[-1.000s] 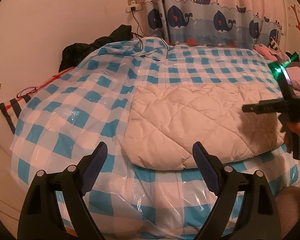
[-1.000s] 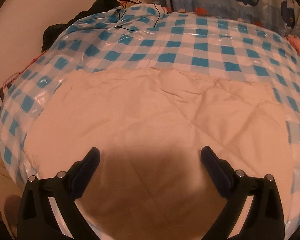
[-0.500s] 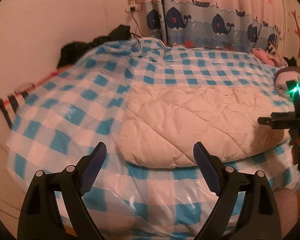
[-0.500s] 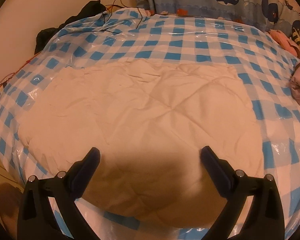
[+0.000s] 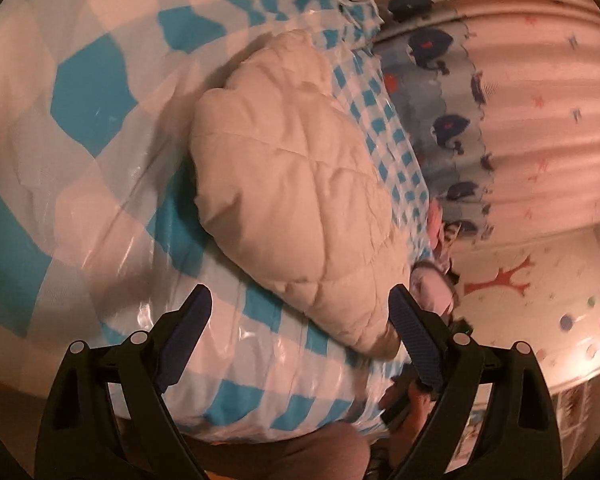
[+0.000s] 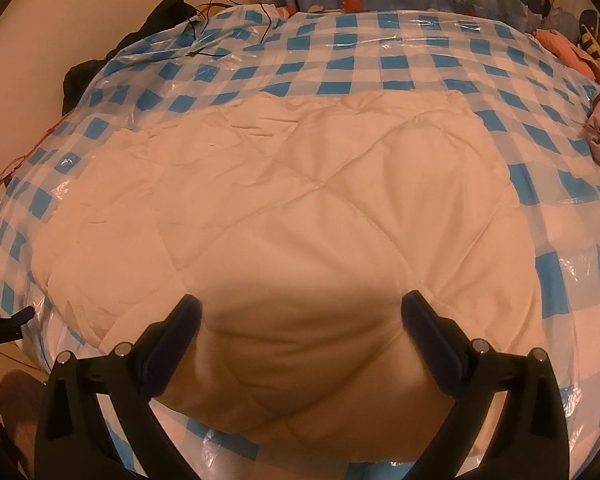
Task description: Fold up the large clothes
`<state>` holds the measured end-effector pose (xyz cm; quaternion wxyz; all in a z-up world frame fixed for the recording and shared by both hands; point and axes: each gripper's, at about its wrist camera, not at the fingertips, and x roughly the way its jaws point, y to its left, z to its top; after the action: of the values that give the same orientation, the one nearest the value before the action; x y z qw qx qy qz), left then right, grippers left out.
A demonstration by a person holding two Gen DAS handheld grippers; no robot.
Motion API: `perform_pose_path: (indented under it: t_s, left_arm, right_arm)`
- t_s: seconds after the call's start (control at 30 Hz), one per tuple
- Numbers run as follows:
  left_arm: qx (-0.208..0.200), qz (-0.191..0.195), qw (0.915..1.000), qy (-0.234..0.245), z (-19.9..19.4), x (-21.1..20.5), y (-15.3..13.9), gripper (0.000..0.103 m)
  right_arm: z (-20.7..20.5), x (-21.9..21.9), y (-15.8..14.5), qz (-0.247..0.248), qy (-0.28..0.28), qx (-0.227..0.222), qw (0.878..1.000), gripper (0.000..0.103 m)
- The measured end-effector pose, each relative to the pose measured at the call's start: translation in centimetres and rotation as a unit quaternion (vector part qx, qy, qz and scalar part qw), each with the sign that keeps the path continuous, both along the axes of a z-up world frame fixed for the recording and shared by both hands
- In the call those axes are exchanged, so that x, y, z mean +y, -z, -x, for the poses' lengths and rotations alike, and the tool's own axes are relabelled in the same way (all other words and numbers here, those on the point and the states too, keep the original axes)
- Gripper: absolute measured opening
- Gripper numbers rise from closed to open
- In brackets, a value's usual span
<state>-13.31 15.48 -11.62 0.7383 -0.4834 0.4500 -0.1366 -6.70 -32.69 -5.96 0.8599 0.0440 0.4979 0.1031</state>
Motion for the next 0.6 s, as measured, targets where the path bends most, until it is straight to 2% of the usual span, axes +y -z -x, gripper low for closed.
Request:
perform_pose_path:
  t_s: [0.1, 0.2, 0.3, 0.43, 0.5, 0.6]
  left_arm:
    - [0.013, 0.028, 0.9992, -0.026, -0.8, 0.2, 1.4, 0.086]
    - [0.001, 0.037, 0.9985, -0.040, -1.6, -0.2, 1.7, 0.086]
    - [-0.005, 0.024, 0.9991, -0.034, -2.8, -0.8, 1.5, 0.086]
    - [0.019, 0.022, 0.9979, -0.058, -3.8, -0.8, 2.4, 0.087]
    - [0.021, 0.017, 0.9973, -0.069, -3.8, -1.0, 2.1, 0.089]
    - [0.014, -0.002, 0.9983, -0.057, -2.8, -2.1, 1.2, 0.090]
  right_arm:
    - [0.0, -0.1, 0.0, -0.004, -0.001, 0.000, 1.000, 0.097]
    - [-0.1, -0.2, 0.0, -0.008, -0.003, -0.001, 1.000, 0.097]
    - [-0.1, -0.2, 0.0, -0.012, -0.003, -0.001, 1.000, 0.097]
    - [-0.1, -0.3, 0.0, -0.018, -0.004, -0.001, 1.000, 0.097]
    - [-0.1, -0.3, -0.1, -0.016, -0.007, 0.000, 1.000, 0.097]
    - [-0.2, -0.3, -0.4, -0.019, -0.011, 0.003, 1.000, 0.097]
